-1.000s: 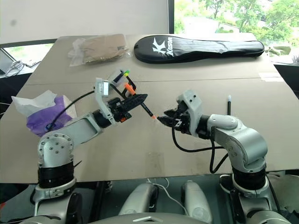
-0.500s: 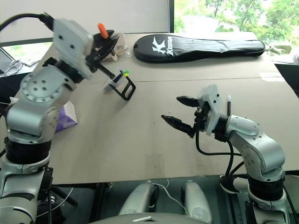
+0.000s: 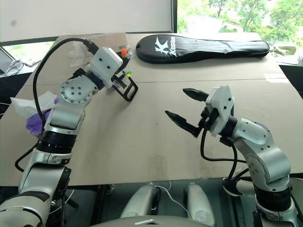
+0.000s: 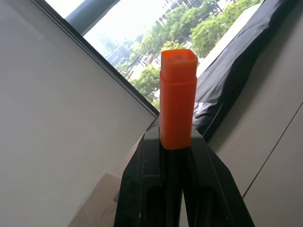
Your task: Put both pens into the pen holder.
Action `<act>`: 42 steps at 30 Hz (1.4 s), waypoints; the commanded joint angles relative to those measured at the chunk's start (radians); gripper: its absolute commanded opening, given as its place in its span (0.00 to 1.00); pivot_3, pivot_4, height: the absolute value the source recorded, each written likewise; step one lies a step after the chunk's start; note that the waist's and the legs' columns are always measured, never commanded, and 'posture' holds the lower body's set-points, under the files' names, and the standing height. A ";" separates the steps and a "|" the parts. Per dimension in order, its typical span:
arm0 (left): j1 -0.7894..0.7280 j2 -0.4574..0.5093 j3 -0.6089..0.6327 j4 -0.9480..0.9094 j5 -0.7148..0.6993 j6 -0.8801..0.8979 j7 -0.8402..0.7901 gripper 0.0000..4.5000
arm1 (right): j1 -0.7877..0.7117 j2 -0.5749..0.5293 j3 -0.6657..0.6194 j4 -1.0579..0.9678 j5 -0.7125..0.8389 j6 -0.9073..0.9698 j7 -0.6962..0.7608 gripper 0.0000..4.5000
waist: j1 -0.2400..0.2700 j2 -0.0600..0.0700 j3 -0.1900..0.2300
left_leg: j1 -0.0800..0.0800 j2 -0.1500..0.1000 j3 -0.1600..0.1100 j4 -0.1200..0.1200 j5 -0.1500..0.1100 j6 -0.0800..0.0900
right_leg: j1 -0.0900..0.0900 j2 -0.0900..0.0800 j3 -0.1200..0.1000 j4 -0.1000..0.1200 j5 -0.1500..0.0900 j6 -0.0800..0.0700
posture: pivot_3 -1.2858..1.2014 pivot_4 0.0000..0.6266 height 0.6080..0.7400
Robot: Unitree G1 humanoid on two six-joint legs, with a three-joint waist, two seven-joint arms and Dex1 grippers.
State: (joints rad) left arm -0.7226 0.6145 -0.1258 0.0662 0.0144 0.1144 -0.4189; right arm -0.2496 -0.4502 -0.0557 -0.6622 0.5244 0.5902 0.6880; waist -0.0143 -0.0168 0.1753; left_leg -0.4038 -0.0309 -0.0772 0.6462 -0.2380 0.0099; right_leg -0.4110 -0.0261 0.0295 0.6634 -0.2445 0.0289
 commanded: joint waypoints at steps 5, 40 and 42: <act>-0.024 -0.014 0.039 0.001 0.029 -0.001 -0.010 0.00 | 0.007 -0.014 0.003 -0.060 0.026 -0.011 -0.043 0.98 | 0.000 0.000 0.000 | -0.001 0.000 -0.001 0.001 0.000 0.000 | 0.000 0.000 0.000 0.001 0.000 0.000 | 0.52 0.24 1.00; 0.262 -0.040 0.131 -0.534 -0.625 0.620 -0.302 0.86 | -0.129 -0.110 -0.127 0.429 -0.152 0.657 -0.427 0.80 | 0.000 0.000 0.000 | -0.003 0.000 0.000 0.007 -0.002 0.004 | -0.002 0.001 0.000 0.006 0.000 0.000 | 0.52 0.24 1.00; 0.271 -0.046 0.137 -0.543 -0.639 0.637 -0.288 0.86 | -0.116 -0.112 -0.112 0.421 -0.159 0.668 -0.426 0.64 | 0.000 0.000 -0.001 | -0.002 0.000 0.000 0.007 -0.002 0.004 | 0.000 0.001 0.000 0.006 0.000 0.000 | 0.52 0.24 1.00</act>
State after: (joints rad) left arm -0.4529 0.5718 -0.0078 -0.4304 -0.5966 0.7440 -0.7187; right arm -0.3806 -0.5593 -0.1834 -0.2277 0.3686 1.2318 0.2633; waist -0.0145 -0.0168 0.1746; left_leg -0.4049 -0.0310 -0.0765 0.6531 -0.2400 0.0138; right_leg -0.4109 -0.0255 0.0301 0.6695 -0.2444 0.0288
